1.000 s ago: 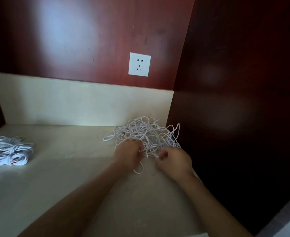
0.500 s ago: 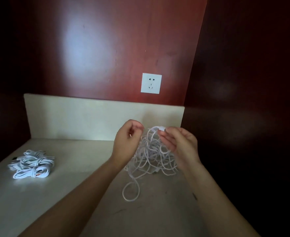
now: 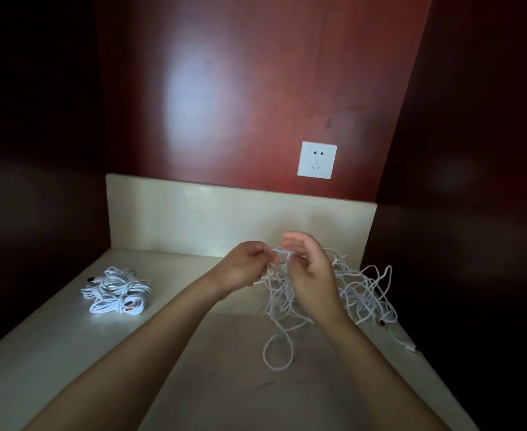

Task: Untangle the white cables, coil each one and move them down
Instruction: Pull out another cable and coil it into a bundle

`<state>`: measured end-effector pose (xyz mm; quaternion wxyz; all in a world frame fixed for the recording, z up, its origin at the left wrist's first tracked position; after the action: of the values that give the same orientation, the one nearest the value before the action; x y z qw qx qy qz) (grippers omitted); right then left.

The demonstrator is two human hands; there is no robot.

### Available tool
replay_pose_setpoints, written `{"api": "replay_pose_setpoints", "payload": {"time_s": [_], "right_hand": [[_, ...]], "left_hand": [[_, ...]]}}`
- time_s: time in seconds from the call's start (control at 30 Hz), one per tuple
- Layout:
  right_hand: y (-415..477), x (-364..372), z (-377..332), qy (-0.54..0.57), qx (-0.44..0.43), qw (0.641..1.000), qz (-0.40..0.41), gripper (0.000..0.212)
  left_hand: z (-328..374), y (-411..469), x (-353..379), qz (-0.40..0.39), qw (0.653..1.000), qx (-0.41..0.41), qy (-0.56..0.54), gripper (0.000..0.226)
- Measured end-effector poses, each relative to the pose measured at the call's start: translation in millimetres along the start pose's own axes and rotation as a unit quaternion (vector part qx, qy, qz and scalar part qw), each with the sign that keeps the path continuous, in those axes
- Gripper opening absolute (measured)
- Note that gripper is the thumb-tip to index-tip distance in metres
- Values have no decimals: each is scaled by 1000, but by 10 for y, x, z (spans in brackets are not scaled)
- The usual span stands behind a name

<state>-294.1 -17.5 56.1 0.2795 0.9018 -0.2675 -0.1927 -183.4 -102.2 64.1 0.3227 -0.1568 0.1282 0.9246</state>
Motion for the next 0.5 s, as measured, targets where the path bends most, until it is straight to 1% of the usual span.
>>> {"api": "replay_pose_setpoints", "payload": {"time_s": [0.07,0.1,0.17,0.2,0.27,0.33,0.4,0.43,0.47,0.5], "right_hand": [[-68,233,125,-36,9,998,-59,48],[-101,334,210,-69,4,995,-70,44],[-159,492,366,-158,-45,984,-63,25],[-184,558,416,-207,-73,974,-64,19],[-201,652,491,-286,-109,950,-60,24],[-180,685,527,-333,-119,934,-54,28],[-150,694,582,-375,-116,918,-59,35],[-123,682,608,-389,-112,912,-60,38],[-92,649,643,-398,-109,909,-62,40],[-60,597,676,-402,-107,907,-62,40]], "left_hand": [[-73,-57,-36,5,999,2,33,28],[-120,-87,-59,7,1000,-1,26,29],[-231,-161,-105,13,999,-13,-36,32],[-286,-197,-125,23,996,-21,-79,33],[-385,-257,-181,62,985,-26,-161,35],[-437,-284,-285,103,960,-12,-259,36],[-440,-288,-454,131,913,18,-386,36],[-439,-287,-565,149,888,32,-434,35],[-450,-290,-677,174,871,41,-457,34],[-481,-296,-779,202,862,45,-463,32]]}}
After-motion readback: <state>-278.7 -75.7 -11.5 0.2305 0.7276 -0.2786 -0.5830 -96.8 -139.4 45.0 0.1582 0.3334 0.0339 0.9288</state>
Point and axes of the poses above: each hand's wrist, its own y-axis towards the middle knuckle, its own x-axis out of the palm, z = x × y, the point moved 3 cm from there along y, towards the middle knuckle, and after that the axes turned 1 degree about y, right-handed, at the moved point
